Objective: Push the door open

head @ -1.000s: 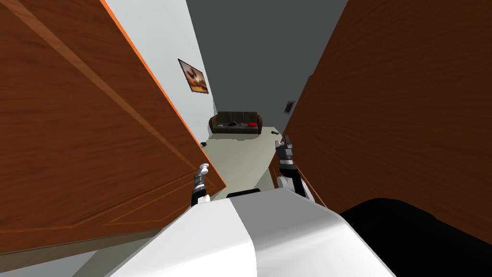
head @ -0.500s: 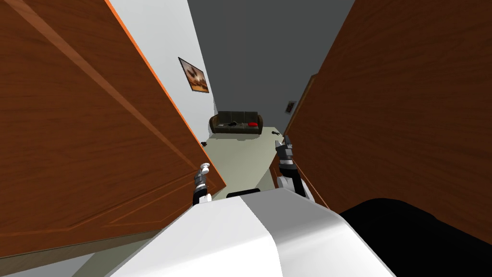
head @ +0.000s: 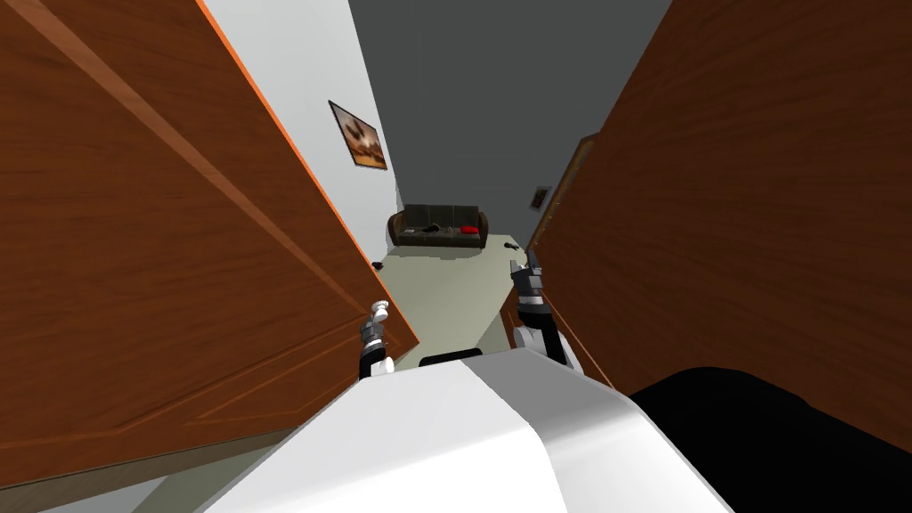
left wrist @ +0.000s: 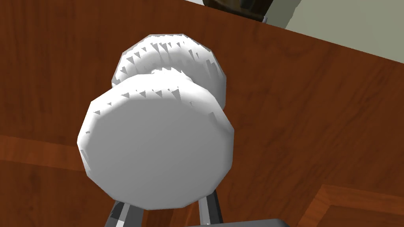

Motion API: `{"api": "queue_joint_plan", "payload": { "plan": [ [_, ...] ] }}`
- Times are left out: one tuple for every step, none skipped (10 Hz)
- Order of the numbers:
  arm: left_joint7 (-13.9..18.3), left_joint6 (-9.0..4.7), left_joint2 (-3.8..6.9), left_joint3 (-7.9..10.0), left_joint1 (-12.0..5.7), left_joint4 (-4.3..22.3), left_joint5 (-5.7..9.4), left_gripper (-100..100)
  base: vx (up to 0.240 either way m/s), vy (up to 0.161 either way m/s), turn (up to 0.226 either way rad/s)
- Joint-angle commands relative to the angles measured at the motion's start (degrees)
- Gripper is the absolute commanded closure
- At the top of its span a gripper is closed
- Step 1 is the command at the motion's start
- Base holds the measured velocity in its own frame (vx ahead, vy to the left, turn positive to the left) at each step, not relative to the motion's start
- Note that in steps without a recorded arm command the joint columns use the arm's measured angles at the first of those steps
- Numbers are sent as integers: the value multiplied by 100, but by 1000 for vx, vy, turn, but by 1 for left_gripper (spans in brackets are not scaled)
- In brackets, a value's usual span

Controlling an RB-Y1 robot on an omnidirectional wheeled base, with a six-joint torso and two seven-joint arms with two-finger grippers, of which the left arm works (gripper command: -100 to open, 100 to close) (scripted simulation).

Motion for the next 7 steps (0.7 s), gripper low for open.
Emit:
{"api": "queue_joint_plan", "payload": {
  "plan": [
    [234, -15, -43, 35, -44, -89, 20, 100, 21, 14, 12],
    [390, -7, -88, 69, -61, -99, 44, 100, 37, 25, 18],
    [469, -7, -88, 69, -61, -99, 44, 100, 32, 17, -5],
    [670, 2, -133, 103, -78, -109, 68, 100, 37, 16, -4],
    [704, 2, -133, 103, -78, -109, 68, 100, 26, 13, 8],
    [938, 11, -177, 136, -94, -119, 92, 100, 21, 14, 7],
    [1096, 19, -222, 170, -111, -129, 116, 100, 41, 24, 7]
  ]
}}
